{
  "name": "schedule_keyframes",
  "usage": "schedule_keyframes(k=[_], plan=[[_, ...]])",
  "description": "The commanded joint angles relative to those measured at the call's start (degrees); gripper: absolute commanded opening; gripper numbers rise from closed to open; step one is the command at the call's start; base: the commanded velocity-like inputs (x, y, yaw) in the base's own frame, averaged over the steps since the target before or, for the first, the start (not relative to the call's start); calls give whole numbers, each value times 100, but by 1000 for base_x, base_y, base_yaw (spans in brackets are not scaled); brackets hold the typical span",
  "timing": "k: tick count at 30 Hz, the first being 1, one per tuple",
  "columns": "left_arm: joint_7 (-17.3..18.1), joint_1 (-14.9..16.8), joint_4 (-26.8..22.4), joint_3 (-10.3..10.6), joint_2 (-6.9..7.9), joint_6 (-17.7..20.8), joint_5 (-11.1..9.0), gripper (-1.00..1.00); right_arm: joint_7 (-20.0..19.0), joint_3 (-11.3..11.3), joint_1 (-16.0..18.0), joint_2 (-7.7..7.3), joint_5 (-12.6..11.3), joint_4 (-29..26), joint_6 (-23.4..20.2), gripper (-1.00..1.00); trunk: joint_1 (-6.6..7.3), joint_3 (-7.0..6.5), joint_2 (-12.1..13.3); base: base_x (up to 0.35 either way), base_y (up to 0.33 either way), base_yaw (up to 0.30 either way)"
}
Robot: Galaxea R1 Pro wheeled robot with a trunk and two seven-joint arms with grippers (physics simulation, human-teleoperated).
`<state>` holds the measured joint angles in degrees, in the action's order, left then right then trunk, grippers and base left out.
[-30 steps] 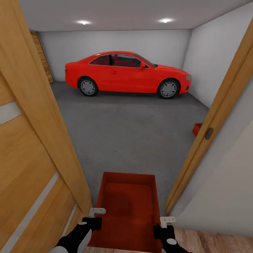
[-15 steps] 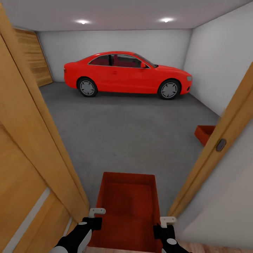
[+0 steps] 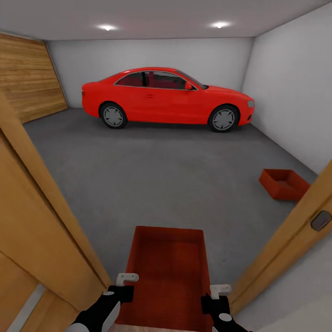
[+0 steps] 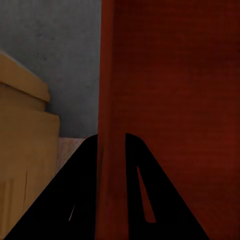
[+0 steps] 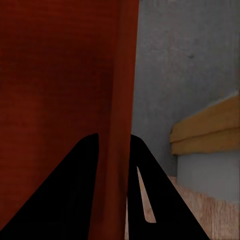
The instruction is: Move the two storage containers from the living room to the garage. In the garage, place one container on the floor and stack the other container on top of it (either order is fine).
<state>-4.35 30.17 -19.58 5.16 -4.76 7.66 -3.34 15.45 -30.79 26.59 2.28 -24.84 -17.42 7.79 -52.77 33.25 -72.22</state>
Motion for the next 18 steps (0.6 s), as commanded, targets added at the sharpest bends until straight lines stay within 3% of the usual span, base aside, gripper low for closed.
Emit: schedule_keyframes(k=[1, 18], plan=[[-66, 6, -29, 20, 10, 34, -65, -100, 19, -49, 4, -17, -83, 327, 20, -100, -3, 5, -3, 322, 0, 0], [-66, 6, -38, 22, 10, 27, -62, -100, 19, -50, 4, -17, -84, 327, 20, -100, -3, 5, -3, 322, 0, 0]])
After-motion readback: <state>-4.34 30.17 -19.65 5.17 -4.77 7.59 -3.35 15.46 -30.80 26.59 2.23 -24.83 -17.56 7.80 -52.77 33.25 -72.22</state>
